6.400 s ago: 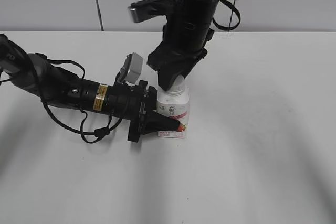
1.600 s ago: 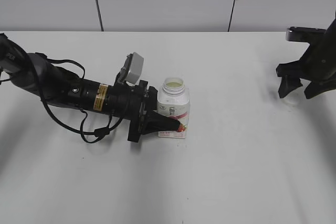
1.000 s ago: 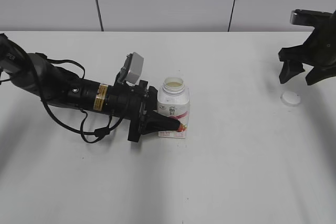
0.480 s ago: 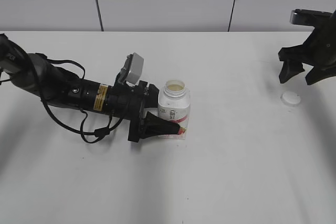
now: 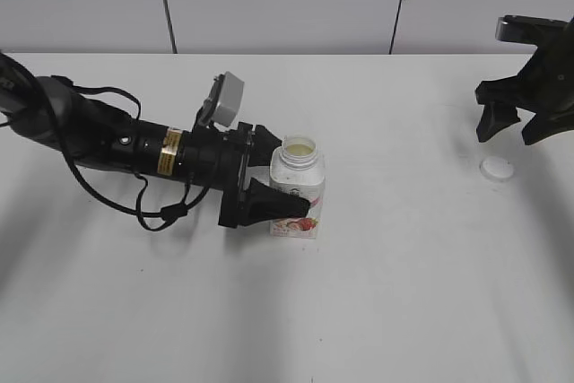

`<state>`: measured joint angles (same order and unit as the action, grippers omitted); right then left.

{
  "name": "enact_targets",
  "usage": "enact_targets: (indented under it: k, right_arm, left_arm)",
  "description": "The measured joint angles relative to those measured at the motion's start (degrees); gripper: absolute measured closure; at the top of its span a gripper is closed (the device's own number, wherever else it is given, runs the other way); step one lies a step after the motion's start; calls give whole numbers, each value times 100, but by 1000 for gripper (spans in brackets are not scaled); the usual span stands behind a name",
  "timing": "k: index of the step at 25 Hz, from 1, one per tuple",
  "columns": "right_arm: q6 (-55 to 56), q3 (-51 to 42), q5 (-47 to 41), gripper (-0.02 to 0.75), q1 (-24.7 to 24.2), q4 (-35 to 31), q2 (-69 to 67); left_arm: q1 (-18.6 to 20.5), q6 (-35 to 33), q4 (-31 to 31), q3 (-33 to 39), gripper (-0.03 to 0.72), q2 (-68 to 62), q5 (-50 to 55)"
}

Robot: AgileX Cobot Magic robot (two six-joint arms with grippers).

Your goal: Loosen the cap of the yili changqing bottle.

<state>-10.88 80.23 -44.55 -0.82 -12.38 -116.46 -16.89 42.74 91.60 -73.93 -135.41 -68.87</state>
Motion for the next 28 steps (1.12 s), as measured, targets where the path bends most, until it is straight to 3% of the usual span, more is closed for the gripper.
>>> enact_targets:
  k: [14, 28]
  right_arm:
    - [0, 0, 14, 194, 0, -6, 0]
    - [0, 69, -168, 194, 0, -6, 376]
  left_arm:
    - [0, 519, 251, 4, 101, 643, -20]
    - [5, 2038, 368, 6, 101, 2026, 262]
